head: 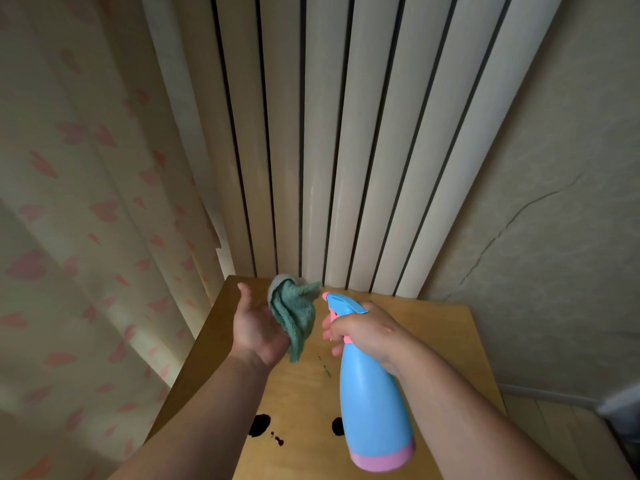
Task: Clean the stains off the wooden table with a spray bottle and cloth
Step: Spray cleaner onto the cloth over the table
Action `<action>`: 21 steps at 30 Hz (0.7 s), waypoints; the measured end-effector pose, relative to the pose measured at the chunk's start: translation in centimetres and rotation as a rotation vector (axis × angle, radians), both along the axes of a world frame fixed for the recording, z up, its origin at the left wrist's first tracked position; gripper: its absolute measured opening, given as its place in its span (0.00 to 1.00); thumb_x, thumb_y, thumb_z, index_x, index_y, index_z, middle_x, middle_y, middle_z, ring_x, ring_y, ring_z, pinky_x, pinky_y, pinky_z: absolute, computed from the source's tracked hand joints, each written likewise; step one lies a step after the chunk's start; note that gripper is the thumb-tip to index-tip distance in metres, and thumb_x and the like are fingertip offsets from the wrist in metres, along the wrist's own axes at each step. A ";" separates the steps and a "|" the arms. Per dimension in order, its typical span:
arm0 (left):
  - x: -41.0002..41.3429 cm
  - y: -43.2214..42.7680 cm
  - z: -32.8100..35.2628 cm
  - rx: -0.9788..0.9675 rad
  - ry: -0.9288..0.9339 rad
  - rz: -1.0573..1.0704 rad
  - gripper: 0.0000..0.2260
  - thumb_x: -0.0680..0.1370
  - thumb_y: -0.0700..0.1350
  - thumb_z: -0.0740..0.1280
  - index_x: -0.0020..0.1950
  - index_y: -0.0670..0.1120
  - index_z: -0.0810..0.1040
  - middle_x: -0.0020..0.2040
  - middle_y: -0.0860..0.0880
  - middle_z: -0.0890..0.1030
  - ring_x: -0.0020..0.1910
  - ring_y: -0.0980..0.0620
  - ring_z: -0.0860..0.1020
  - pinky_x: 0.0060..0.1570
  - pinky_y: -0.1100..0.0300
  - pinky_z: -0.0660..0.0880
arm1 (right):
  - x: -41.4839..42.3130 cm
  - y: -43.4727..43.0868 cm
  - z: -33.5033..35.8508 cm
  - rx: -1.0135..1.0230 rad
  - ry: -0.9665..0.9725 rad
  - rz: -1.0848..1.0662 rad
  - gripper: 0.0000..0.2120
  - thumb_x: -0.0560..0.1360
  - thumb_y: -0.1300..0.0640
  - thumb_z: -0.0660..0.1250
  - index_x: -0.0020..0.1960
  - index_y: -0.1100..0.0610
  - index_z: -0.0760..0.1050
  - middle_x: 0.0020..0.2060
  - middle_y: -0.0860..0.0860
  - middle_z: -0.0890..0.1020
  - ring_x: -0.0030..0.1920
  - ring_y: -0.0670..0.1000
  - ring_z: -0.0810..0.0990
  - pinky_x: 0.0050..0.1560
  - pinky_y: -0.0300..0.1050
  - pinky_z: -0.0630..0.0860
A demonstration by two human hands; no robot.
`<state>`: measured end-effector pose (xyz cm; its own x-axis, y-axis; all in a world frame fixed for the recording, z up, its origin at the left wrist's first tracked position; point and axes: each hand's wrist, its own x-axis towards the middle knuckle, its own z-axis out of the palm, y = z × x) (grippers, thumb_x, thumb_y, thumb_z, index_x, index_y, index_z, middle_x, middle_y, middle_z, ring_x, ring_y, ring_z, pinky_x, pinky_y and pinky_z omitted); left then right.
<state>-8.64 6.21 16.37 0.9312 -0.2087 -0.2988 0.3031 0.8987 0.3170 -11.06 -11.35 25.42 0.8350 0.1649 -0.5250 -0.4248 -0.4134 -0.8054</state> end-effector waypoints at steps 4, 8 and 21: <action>-0.1 -0.5 -0.1 0.008 0.024 -0.019 0.41 0.74 0.72 0.57 0.71 0.39 0.71 0.67 0.34 0.75 0.68 0.33 0.71 0.72 0.37 0.59 | -0.2 -0.1 0.1 -0.058 0.038 -0.003 0.29 0.55 0.57 0.67 0.57 0.48 0.77 0.40 0.58 0.85 0.37 0.55 0.84 0.52 0.53 0.80; -0.4 -0.9 -0.1 0.019 0.034 -0.035 0.42 0.74 0.73 0.56 0.71 0.39 0.71 0.66 0.34 0.76 0.67 0.33 0.74 0.71 0.37 0.62 | -0.2 0.3 0.1 -0.019 0.006 0.013 0.26 0.56 0.57 0.66 0.55 0.48 0.79 0.48 0.60 0.83 0.40 0.56 0.85 0.55 0.55 0.80; -0.4 -0.7 -0.4 0.037 0.034 -0.047 0.41 0.74 0.73 0.55 0.70 0.40 0.72 0.66 0.35 0.76 0.67 0.34 0.73 0.71 0.38 0.61 | -0.1 0.3 -0.1 -0.083 0.071 -0.073 0.25 0.54 0.58 0.67 0.52 0.53 0.76 0.36 0.57 0.82 0.37 0.58 0.83 0.48 0.51 0.79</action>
